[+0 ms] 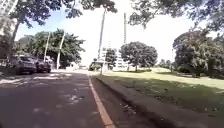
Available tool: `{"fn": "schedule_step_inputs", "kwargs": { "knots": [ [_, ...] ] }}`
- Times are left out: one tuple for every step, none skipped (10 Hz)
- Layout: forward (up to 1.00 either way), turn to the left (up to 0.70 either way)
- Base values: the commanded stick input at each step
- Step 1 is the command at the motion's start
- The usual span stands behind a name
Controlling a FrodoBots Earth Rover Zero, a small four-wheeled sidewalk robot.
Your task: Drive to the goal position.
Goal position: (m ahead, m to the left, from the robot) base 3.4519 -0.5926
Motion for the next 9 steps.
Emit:
{"fn": "schedule_step_inputs", "kwargs": {
  "knots": [
    [0.0,0.0],
    [0.0,0.0],
    [0.0,0.0],
    [0.0,0.0],
    [0.0,0.0],
    [0.0,0.0],
    [0.0,0.0],
    [0.16,0.0],
    [0.57,0.0]
  ]
}}
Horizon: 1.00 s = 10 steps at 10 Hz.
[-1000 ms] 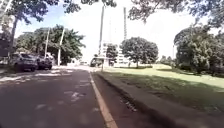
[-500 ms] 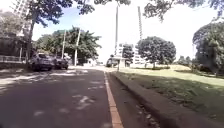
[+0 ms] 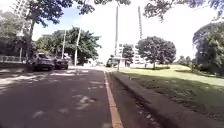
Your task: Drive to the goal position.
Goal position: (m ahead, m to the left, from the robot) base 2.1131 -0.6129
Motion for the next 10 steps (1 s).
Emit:
{"fn": "schedule_step_inputs", "kwargs": {
  "knots": [
    [0.7,0.0],
    [0.7,0.0],
    [0.7,0.0],
    [0.7,0.0],
    [0.7,0.0],
    [0.7,0.0],
    [0.7,0.0],
    [0.7,0.0],
    [0.7,0.0],
    [0.7,0.0]
  ]
}}
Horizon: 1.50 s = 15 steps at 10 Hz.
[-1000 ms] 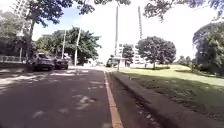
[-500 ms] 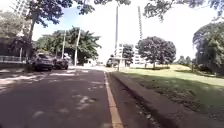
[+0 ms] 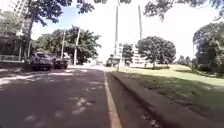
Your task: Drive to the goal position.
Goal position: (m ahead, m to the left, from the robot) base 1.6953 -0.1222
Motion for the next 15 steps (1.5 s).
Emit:
{"fn": "schedule_step_inputs", "kwargs": {
  "knots": [
    [0.7,0.0],
    [0.7,0.0],
    [0.7,0.0],
    [0.7,0.0],
    [0.7,0.0],
    [0.7,0.0],
    [0.7,0.0],
    [0.7,0.06],
    [0.7,0.35],
    [0.7,0.35],
    [0.61,0.31],
    [0.46,0.23],
    [0.31,0.15],
    [0.15,0.08],
    [0.0,0.0]
  ]
}}
